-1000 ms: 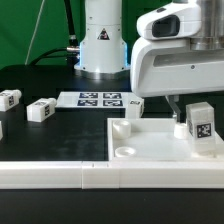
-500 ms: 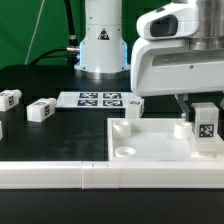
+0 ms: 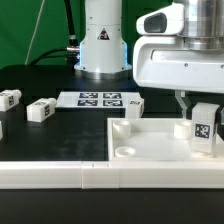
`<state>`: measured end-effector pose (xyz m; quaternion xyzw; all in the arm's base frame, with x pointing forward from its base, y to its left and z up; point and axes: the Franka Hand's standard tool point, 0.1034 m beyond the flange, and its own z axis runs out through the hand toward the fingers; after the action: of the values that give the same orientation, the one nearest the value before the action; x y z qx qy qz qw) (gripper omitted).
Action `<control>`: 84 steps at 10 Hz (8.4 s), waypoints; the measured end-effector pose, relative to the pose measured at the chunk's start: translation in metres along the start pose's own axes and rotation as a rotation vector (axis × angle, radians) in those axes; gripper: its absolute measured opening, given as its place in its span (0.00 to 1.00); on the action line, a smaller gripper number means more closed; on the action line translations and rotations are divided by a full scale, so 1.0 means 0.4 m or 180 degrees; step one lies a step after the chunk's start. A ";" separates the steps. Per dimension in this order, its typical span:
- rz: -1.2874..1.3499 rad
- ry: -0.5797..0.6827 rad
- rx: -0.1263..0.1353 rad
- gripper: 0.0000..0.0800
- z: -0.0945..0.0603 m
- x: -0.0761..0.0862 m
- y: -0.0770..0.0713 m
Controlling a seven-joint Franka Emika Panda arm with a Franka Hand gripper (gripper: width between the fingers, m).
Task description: Assemble one leg
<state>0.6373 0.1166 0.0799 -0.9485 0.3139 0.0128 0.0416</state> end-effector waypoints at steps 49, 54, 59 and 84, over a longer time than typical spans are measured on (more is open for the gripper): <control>0.3192 0.0036 0.0110 0.36 0.012 -0.004 0.001; 0.2599 0.0046 0.0102 0.79 0.014 -0.006 -0.001; 0.0560 0.0099 0.0059 0.81 0.014 -0.005 -0.005; 0.2904 0.0102 0.0185 0.36 0.020 0.006 0.012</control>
Offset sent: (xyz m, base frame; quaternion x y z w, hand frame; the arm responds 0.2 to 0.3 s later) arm -0.0104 -0.0081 -0.0039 -0.0026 0.0340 0.3336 0.9421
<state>0.6363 0.1119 0.0716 -0.7118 0.7003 0.0064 0.0535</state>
